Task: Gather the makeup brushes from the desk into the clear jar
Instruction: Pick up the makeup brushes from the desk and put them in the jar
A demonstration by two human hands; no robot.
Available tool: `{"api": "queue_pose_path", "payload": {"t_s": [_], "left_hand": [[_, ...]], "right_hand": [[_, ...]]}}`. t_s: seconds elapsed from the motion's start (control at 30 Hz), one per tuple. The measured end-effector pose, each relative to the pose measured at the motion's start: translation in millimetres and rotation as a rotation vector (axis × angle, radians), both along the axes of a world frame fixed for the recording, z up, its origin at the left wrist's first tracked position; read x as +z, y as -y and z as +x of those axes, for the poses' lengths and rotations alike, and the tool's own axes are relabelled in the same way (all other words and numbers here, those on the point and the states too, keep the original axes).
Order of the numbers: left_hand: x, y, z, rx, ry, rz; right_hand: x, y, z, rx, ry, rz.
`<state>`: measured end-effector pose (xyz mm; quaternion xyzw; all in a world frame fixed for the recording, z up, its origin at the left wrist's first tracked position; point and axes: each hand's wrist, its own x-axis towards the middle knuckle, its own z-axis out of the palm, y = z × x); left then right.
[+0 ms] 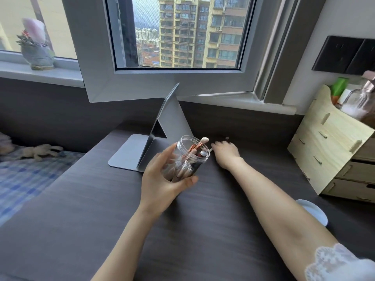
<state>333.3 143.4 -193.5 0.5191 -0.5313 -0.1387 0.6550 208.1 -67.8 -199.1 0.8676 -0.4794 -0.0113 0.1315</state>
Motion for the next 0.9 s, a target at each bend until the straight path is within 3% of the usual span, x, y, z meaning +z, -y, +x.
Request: {"api": "queue_pose_path", "payload": {"t_s": [0.17, 0.27, 0.37, 0.47, 0.53, 0.63, 0.73, 0.83, 0.9], "left_hand": [[-0.1, -0.5, -0.1, 0.005, 0.009, 0.001], [0.1, -1.6, -2.4, 0.004, 0.018, -0.001], [0.9, -2.5, -3.7, 0.01, 0.036, -0.002], [0.9, -3.5, -4.6, 0.013, 0.068, -0.006], [0.4, -3.5, -5.7, 0.009, 0.083, -0.011], [-1.5, -2.9, -6.7, -0.011, 0.091, -0.012], [-3.0, -2.8, -7.2, -0.03, 0.143, -0.015], [-2.4, -4.4, -9.2, -0.033, 0.259, -0.02], [-2.0, -5.1, -10.9, -0.047, 0.296, -0.006]], "right_hand": [[-3.1, -8.7, -3.5, 0.105, -0.158, -0.208], [0.3, -30.1, -24.3, 0.146, -0.121, -0.237], [11.4, -55.5, -48.9, 0.105, 0.235, -0.282], [37.1, -89.0, -76.2, 0.102, 0.708, -0.115], [62.0, -118.5, -95.2, 0.198, 0.868, -0.192], [91.5, -151.0, -109.8, 0.289, 0.822, -0.307], [100.4, -160.3, -104.9, 0.399, 0.612, -0.327], [94.6, -160.8, -84.5, 0.541, 0.495, -0.195], [92.8, -162.9, -69.8, 0.562, 0.553, -0.074]]}}
